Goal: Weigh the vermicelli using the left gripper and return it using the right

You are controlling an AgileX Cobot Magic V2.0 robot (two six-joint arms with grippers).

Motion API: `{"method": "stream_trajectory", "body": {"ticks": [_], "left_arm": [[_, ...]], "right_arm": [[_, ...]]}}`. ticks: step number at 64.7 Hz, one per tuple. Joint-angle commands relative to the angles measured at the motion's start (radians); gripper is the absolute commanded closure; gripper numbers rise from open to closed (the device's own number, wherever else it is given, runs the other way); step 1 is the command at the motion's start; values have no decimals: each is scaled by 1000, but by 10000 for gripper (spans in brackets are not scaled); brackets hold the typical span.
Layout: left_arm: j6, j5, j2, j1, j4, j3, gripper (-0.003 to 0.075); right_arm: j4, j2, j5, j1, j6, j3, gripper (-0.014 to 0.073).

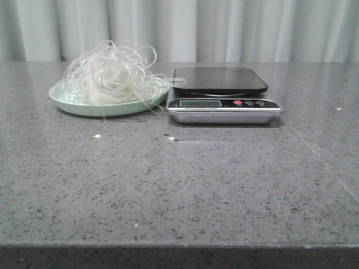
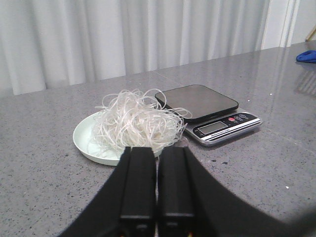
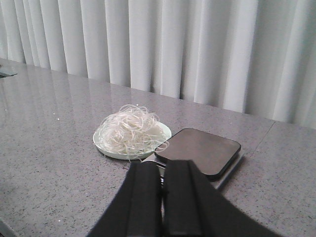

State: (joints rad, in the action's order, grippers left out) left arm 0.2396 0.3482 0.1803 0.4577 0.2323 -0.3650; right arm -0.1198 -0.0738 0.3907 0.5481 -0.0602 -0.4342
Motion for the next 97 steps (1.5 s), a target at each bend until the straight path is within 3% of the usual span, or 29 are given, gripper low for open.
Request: {"method": "stream_trajectory", "body": {"ticks": [1,28,33,41,47,60,70,79,90,97], "left_arm": [[-1,-84,10,1,14,-25,594],[-1,-90,10,-10,-26,-25,594],[-1,-93,10,-58,-103,-18,594],[-3,-154,6,-184,-108,32,594],[-16,-223,-26,-295,-106,109,594],[-19,-367,-171,-418,-110,285,594],[-53,-442,-204,-431,-110,378,594],[-63,-407,-207,-431,-110,375,594],[-196,-407,-207,-431,-174,375,594],[-210,-403,-207,-431,-174,375,594]], "right_arm": [[10,-13,-73,-6,-7,-24,405],[10,-13,-73,-6,-7,-24,405],[10,-13,-73,-6,-7,-24,405],[10,-13,-73,-6,-7,-24,405],[10,-13,-73,-6,-7,-24,405],[10,-13,-73,-6,-7,-24,405],[10,-14,-72,-6,-7,-24,405],[10,-14,-72,-6,-7,-24,405],[10,-14,-72,-6,-7,-24,405],[10,-14,-72,-6,-7,-24,405]]}}
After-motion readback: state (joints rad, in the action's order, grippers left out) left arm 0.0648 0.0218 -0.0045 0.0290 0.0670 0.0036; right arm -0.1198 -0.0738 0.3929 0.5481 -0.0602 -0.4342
